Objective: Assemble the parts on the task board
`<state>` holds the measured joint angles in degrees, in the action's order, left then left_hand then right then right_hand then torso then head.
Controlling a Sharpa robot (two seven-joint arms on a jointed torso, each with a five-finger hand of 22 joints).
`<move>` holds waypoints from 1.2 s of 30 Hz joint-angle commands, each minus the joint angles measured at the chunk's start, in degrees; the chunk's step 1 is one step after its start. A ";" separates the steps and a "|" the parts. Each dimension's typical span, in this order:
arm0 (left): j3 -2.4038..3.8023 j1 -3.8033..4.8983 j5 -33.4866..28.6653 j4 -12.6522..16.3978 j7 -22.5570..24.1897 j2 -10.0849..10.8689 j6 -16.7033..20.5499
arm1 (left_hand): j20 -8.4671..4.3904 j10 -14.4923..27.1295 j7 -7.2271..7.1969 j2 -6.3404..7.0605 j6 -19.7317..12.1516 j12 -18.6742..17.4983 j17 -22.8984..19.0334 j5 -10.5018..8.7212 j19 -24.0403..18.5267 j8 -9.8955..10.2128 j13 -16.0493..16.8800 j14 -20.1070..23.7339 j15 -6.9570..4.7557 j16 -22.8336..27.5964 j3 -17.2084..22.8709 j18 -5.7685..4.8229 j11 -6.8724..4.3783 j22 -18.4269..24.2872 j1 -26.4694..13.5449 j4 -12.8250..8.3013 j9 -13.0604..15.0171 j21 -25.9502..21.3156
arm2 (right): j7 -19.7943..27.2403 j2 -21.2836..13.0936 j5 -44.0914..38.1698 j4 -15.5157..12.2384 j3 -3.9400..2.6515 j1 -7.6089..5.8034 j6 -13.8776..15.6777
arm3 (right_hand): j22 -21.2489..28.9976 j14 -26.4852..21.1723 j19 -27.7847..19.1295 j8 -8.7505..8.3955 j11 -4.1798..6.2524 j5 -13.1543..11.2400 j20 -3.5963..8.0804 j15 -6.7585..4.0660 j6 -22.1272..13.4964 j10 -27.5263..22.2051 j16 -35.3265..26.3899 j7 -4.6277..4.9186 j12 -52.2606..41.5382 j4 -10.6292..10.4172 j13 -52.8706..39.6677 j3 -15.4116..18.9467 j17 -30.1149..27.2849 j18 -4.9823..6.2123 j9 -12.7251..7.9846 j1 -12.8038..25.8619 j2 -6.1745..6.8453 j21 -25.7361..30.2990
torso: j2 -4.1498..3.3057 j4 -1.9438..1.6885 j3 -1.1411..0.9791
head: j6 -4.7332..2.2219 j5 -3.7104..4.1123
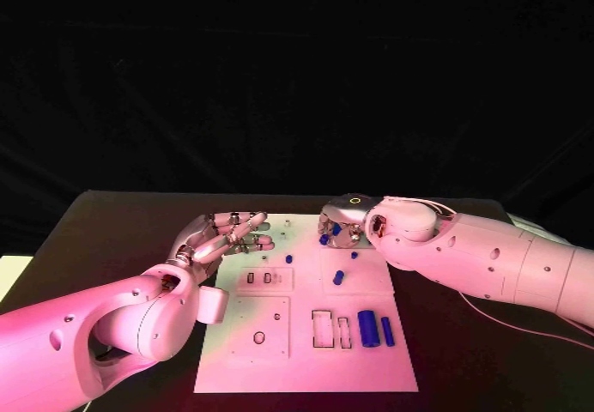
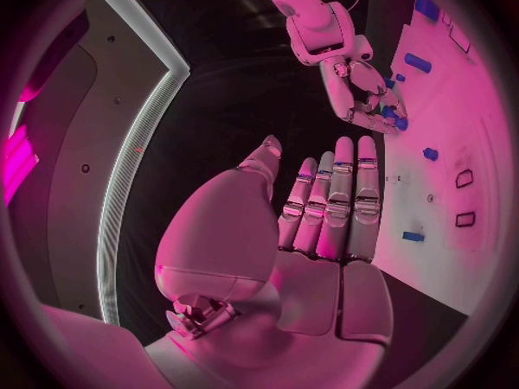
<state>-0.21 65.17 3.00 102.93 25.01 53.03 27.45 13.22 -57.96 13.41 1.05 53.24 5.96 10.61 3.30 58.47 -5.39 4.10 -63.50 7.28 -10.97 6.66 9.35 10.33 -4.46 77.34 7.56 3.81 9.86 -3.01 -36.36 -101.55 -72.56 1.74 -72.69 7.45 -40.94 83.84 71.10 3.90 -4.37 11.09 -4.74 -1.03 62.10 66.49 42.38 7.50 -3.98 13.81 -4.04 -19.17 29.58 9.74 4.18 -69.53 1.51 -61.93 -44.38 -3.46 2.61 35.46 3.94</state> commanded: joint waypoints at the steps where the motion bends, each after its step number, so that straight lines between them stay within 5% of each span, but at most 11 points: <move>1: 0.05 0.07 0.11 0.21 0.13 0.00 -1.39 | 0.13 0.19 0.57 -0.65 -0.13 -0.21 0.06 -0.04 0.17 0.37 -0.09 0.30 0.04 0.20 0.03 0.99 0.22 0.07 -0.10 -0.36 -0.09 -0.13 | -0.19 0.25 -0.73 0.20 -0.03 0.01 -0.85 | -0.35 0.59 -0.12 0.21 0.10 -0.27 -0.12 0.14 0.75 0.15 0.76 -0.06 -0.12 -0.36 0.02 -0.45 0.44 -1.09 0.09 0.07 -0.53 -0.56 | -0.32 -0.04 0.07 | -0.02 0.04; 17: 0.05 0.07 -0.01 0.04 -0.70 0.19 -1.48 | 0.17 0.30 0.66 -0.71 -0.19 -0.33 0.14 -0.02 0.14 0.46 -0.11 0.38 0.09 0.29 0.02 0.99 0.29 0.13 -0.13 -0.45 -0.09 -0.26 | 0.51 -0.14 0.88 -0.56 -0.05 0.03 1.79 | -3.72 0.72 0.59 0.69 0.61 -2.12 0.07 -0.18 2.85 1.90 4.70 -0.56 -0.57 -2.29 -0.07 -1.22 3.94 -1.52 0.54 0.59 -1.33 -3.27 | -0.83 -0.20 0.20 | 0.17 0.17; 29: 0.05 0.07 -0.36 -0.19 -1.53 0.26 -1.78 | 0.20 0.55 0.78 -0.86 -0.35 -0.56 0.32 -0.02 0.23 0.65 -0.17 0.35 0.12 0.35 0.11 1.01 0.39 0.19 0.08 -0.78 -0.10 -0.41 | -1.24 -0.39 7.19 -1.60 -0.68 0.02 10.12 | -7.19 0.66 1.50 1.65 1.52 -5.17 0.60 -0.86 5.29 4.87 8.21 -1.52 -1.22 -4.75 -0.45 -2.58 6.76 -2.00 1.52 0.03 -2.83 -6.04 | -1.11 -0.34 0.36 | -0.18 0.30; 36: 0.05 0.07 -0.37 -0.21 -1.65 0.28 -1.89 | 0.21 0.60 0.82 -0.87 -0.39 -0.60 0.35 -0.02 0.24 0.69 -0.18 0.35 0.14 0.37 0.10 1.01 0.41 0.21 0.08 -0.82 -0.11 -0.44 | -3.03 0.03 7.96 -1.65 -1.00 0.00 12.01 | -7.42 0.58 1.49 1.85 1.68 -5.38 0.68 -0.93 5.64 5.33 8.50 -1.63 -1.29 -4.99 -0.51 -2.91 6.92 -2.02 1.73 -0.24 -2.92 -6.25 | -1.28 -0.51 0.42 | -0.32 0.20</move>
<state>-0.20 65.18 2.74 102.68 23.34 53.31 26.94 13.22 -57.74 13.40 0.52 53.23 5.72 10.91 3.30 58.46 -4.94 4.00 -63.50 7.28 -10.97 6.82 9.34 10.54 -4.30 77.41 7.08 3.77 9.66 -4.22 -36.46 -95.11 -74.15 0.77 -72.70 16.62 -48.31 83.93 72.45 5.35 -2.65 5.84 -4.42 -1.56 66.36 71.41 50.69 6.92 -5.02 9.13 -4.46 -21.75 36.46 8.84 4.83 -69.62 -0.70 -67.82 -45.57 -3.86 2.98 35.19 4.21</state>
